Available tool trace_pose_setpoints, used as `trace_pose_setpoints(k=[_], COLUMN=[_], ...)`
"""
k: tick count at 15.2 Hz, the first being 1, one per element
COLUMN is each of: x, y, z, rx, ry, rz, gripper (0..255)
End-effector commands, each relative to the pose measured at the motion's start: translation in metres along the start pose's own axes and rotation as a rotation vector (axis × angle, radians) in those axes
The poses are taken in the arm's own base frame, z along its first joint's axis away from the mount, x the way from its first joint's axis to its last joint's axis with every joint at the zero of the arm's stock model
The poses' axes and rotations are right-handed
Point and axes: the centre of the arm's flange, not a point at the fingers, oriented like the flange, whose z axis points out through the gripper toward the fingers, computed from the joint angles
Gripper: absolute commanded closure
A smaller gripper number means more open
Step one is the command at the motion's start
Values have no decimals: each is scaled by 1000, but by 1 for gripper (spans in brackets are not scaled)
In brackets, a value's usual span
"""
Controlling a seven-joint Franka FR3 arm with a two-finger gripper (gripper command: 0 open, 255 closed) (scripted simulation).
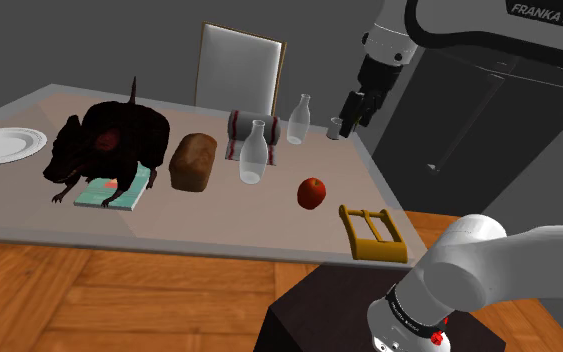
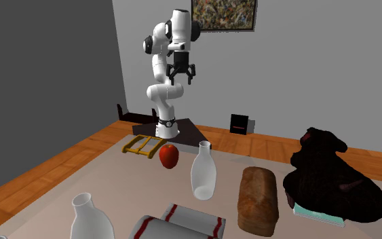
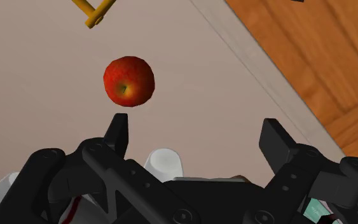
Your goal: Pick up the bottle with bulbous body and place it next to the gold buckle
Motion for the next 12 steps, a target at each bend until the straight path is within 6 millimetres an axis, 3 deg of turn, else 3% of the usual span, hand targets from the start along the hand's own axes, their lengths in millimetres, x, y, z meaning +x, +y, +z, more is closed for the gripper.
trace_pose_setpoints(k=[1,12], x=[0,121], y=[0,31], z=[0,69], rx=[0,28], ry=[0,31], rz=[0,-91], gripper=[0,0])
